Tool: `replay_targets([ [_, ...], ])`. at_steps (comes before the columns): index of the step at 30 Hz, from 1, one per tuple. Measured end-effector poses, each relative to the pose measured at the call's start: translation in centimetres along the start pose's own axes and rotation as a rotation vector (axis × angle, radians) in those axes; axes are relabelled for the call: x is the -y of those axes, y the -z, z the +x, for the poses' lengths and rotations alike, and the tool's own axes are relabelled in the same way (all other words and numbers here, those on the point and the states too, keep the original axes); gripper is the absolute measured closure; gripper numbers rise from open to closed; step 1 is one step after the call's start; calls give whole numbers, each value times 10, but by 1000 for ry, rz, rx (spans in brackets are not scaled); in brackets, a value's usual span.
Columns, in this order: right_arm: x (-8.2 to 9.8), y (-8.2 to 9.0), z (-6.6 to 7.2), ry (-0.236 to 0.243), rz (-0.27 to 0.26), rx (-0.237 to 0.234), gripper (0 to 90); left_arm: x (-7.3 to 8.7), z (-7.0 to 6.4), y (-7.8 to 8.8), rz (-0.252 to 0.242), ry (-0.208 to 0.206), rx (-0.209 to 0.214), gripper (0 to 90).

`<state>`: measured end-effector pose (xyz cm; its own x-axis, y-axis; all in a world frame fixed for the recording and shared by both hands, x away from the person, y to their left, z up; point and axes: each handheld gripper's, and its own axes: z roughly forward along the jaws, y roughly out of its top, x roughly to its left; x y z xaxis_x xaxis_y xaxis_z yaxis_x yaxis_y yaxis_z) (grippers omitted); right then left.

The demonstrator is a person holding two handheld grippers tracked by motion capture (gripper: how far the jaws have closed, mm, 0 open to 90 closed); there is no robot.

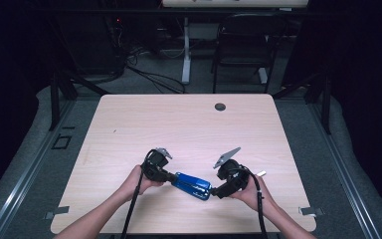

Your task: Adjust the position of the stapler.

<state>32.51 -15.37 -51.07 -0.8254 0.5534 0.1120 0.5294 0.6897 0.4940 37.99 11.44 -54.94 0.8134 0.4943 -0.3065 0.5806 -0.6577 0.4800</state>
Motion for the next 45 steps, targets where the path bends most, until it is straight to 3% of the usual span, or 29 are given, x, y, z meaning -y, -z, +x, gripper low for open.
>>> replay_targets([
  [6, -3, -12, 5, 22, 33, -3, 529, 0, 0, 0, -1, 5, 5, 900],
  [15, -3, -18, 5, 46, 36, -4, 606, -1, -2, -1, -1, 14, -1, 900],
  [23, -3, -16, 5, 87, 51, 31, 614, -3, -7, -3, 7, 0, -5, 900],
  [38, 2, -11, -6, 57, 62, 45, 622, -6, -16, -7, 13, -25, -5, 900],
  [41, 2, -9, -7, 57, 70, 59, 625, -6, -17, -8, 8, -28, 12, 900],
  [45, 4, -10, -12, 29, 51, 51, 628, -7, -20, -10, 10, -34, 18, 900],
])
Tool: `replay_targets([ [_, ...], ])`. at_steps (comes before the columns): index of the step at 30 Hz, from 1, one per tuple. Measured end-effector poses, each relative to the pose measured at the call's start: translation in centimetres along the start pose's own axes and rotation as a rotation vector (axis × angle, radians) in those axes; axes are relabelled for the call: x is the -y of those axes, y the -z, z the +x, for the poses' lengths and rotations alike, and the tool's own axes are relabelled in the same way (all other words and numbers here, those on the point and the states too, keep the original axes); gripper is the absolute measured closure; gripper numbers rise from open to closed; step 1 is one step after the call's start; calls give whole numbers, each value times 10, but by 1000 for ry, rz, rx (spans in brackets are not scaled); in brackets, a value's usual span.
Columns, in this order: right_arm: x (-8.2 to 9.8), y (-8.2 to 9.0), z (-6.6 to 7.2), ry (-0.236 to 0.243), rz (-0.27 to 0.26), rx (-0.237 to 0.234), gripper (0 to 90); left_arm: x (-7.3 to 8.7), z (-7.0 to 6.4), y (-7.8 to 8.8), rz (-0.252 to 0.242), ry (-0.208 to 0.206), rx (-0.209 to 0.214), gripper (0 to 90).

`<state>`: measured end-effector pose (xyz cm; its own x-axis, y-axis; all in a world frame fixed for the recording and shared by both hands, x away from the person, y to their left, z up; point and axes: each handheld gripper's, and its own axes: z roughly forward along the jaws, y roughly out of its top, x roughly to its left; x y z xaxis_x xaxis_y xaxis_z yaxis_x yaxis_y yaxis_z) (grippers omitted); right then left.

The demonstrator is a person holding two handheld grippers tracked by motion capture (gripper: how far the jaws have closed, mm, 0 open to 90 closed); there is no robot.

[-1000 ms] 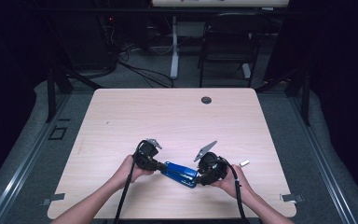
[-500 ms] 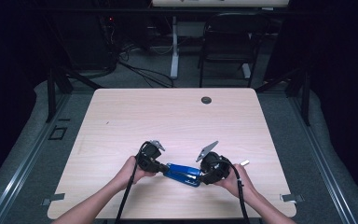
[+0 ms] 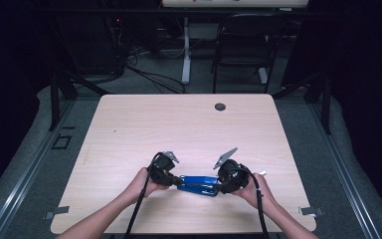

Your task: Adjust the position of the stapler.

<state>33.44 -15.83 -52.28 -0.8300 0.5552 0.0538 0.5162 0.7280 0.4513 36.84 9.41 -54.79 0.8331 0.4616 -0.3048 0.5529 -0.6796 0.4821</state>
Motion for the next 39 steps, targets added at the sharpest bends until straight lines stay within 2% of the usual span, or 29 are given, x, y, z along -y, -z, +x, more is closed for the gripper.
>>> replay_targets([
  [9, 0, 0, -5, -4, 8, 7, 630, -2, -3, -2, -4, -5, -10, 900],
  [16, 1, -1, -13, -26, -13, 7, 619, -4, -5, -5, -20, -2, 1, 900],
  [20, 3, -2, -18, -42, -23, -13, 619, -3, -5, -6, -27, 6, 1, 900],
  [23, 3, -3, -18, -58, -35, -12, 616, -3, -5, -6, -29, 9, 3, 900],
  [29, 4, -2, -19, -54, -29, -21, 616, -3, -3, -6, -34, 9, 21, 900],
  [34, 3, -2, -20, -52, -29, -11, 612, -3, -3, -6, -38, 16, 21, 900],
  [37, 4, -2, -19, -61, -38, -11, 613, -3, -4, -6, -34, 6, 14, 898],
  [38, 4, -2, -20, -62, -37, -11, 610, -4, -3, -5, -28, -1, -7, 874],
  [39, 5, -1, -21, -57, -31, -13, 598, -4, -2, -5, -30, 2, -16, 763],
])
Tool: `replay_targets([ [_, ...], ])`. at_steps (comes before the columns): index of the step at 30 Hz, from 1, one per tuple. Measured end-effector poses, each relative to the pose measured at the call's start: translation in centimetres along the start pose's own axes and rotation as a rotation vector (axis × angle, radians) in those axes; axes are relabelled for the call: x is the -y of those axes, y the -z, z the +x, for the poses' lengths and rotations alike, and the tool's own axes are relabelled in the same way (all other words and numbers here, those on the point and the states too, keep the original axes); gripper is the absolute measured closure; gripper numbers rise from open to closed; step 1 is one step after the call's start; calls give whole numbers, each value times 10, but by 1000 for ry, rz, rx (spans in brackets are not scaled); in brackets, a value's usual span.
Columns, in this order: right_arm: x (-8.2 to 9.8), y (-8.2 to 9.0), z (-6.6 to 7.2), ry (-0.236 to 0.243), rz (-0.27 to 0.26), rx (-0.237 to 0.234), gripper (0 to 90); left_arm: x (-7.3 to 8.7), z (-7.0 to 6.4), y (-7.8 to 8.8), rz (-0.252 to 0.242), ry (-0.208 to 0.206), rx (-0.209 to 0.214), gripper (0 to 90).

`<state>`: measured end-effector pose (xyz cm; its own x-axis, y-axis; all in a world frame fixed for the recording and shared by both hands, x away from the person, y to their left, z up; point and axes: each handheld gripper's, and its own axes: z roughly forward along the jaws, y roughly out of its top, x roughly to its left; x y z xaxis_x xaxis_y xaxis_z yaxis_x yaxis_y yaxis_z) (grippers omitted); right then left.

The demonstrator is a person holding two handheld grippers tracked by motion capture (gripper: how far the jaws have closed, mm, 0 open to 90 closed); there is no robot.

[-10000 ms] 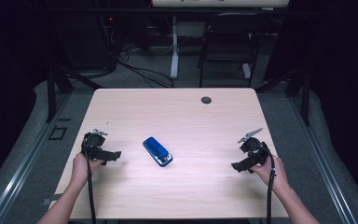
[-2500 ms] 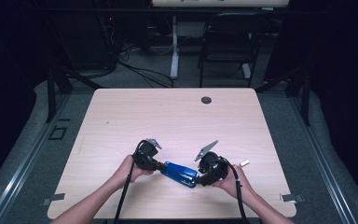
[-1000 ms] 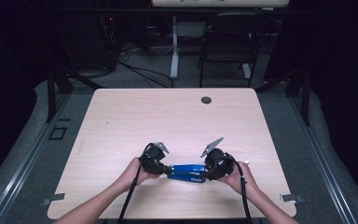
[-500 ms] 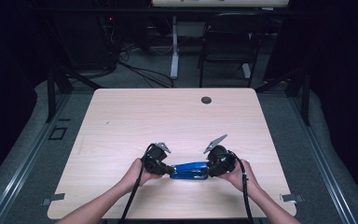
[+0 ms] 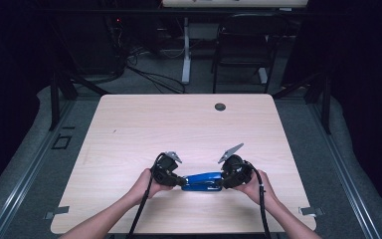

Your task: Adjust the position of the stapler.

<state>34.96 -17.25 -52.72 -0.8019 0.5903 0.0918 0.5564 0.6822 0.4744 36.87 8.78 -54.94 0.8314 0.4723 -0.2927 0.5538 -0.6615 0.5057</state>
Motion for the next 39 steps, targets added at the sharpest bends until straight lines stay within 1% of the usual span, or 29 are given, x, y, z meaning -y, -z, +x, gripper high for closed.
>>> replay_targets([
  [1, 1, 0, -1, -6, 0, -3, 577, 0, 3, 0, 3, 13, 26, 736],
  [2, 1, 1, -2, -9, -1, -2, 561, 1, 4, 1, 10, 15, 33, 721],
  [3, 2, 2, -2, -12, -3, -1, 550, 1, 4, 1, 16, 14, 25, 688],
  [4, 3, 4, -3, -12, -3, 2, 517, 1, 4, 1, 19, 17, 24, 634],
  [5, 4, 5, -4, -20, -12, 4, 498, 0, 5, 1, 24, 24, 16, 572],
  [7, 7, 10, -5, -36, -29, 12, 443, -1, 5, 3, 32, 21, -1, 480],
  [8, 9, 13, -7, -39, -25, 24, 403, -1, 5, 4, 30, 19, -3, 429],
  [9, 10, 16, -8, -45, -28, 31, 384, -1, 5, 5, 25, 20, -5, 394],
  [11, 15, 22, -13, -68, -39, 37, 313, -2, 4, 8, 26, 8, -27, 335],
  [12, 18, 25, -16, -77, -45, 45, 285, -2, 5, 8, 18, 10, -21, 304],
  [13, 20, 27, -18, -84, -49, 48, 258, -2, 5, 9, 17, 4, -31, 281],
  [15, 25, 32, -22, -106, -57, 60, 241, -3, 6, 10, 16, -3, -54, 232],
  [16, 27, 34, -24, -104, -44, 79, 230, -4, 6, 10, 15, -8, -68, 210],
  [17, 30, 36, -26, -105, -43, 95, 221, -4, 7, 10, 12, -12, -75, 190],
  [18, 32, 36, -29, -115, -46, 101, 211, -5, 6, 10, 7, -7, -81, 170],
  [20, 34, 38, -33, -119, -39, 113, 186, -6, 7, 11, 4, -19, -86, 155],
  [21, 35, 39, -34, -126, -47, 122, 178, -7, 6, 11, 0, -18, -100, 152],
  [22, 36, 41, -36, -127, -51, 125, 163, -8, 7, 12, -2, -24, -90, 147],
  [23, 37, 42, -37, -133, -54, 131, 154, -9, 7, 11, -12, -23, -91, 144],
  [24, 37, 43, -39, -137, -63, 128, 146, -10, 6, 12, -14, -22, -88, 137],
  [25, 38, 44, -39, -138, -59, 132, 141, -11, 6, 12, -21, -24, -92, 128],
  [27, 39, 46, -41, -144, -63, 129, 131, -13, 4, 13, -24, -37, -100, 117],
  [29, 40, 48, -43, -147, -61, 137, 118, -15, 2, 12, -34, -44, -106, 107],
  [30, 41, 48, -44, -152, -66, 128, 114, -16, 2, 13, -34, -51, -108, 102],
  [31, 41, 49, -45, -151, -63, 131, 113, -17, 1, 12, -41, -52, -113, 94],
  [32, 42, 49, -46, -159, -79, 135, 106, -18, 0, 13, -37, -59, -112, 90],
  [34, 42, 50, -49, -165, -65, 134, 89, -21, -3, 13, -46, -68, -117, 74],
  [37, 43, 50, -53, -184, -50, 135, 64, -27, -5, 14, -64, -65, -89, 21],
  [39, 45, 48, -57, -208, -43, 130, 48, -31, -8, 14, -72, -76, -92, 15],
])
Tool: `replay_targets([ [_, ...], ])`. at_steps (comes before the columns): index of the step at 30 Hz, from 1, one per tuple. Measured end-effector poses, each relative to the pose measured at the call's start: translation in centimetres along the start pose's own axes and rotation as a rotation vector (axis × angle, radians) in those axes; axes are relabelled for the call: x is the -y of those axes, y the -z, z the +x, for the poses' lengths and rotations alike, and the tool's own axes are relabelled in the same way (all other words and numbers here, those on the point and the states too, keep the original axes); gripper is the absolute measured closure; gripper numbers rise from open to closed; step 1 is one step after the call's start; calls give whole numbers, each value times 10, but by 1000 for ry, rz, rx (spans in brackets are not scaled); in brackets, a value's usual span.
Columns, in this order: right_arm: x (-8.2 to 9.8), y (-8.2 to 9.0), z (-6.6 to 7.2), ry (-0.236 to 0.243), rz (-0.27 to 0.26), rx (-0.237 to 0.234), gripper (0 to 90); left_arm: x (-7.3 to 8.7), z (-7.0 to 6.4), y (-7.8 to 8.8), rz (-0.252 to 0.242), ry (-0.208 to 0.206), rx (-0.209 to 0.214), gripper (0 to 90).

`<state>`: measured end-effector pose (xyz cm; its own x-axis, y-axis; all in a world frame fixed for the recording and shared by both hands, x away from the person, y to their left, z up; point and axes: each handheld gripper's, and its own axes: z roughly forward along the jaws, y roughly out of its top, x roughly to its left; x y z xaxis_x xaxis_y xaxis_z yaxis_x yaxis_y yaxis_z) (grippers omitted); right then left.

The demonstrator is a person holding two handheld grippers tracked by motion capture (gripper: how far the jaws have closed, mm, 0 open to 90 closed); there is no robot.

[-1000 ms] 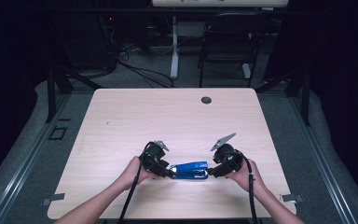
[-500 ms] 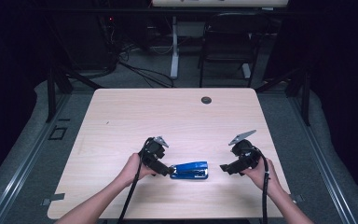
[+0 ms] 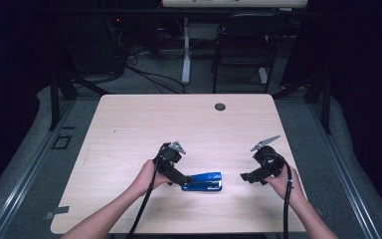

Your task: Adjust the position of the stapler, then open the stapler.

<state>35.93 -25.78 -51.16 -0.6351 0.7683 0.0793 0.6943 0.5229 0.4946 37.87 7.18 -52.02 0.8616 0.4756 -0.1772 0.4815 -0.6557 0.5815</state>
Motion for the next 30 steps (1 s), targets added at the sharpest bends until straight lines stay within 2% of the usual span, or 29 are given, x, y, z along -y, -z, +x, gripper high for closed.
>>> replay_targets([
  [4, 2, 0, -8, -31, -4, 7, 18, -5, -2, -1, -22, -12, -1, 1],
  [6, 2, 3, -10, -34, -5, 21, 15, -7, -2, 0, -31, -16, 10, 1],
  [10, 3, 4, -12, -45, -7, 27, 0, -12, -5, -1, -38, -39, -1, 0],
  [17, 4, 4, -16, -63, -1, 28, 0, -21, -12, -9, -16, -91, -4, 1],
  [20, 4, 4, -16, -62, -4, 25, 0, -26, -16, -14, 8, -123, 1, 2],
  [24, 4, 4, -16, -58, 1, 4, 0, -31, -19, -21, 22, -142, 9, 30],
  [30, 6, 4, -15, -60, -2, 9, 0, -37, -25, -30, 33, -182, 30, 80],
])
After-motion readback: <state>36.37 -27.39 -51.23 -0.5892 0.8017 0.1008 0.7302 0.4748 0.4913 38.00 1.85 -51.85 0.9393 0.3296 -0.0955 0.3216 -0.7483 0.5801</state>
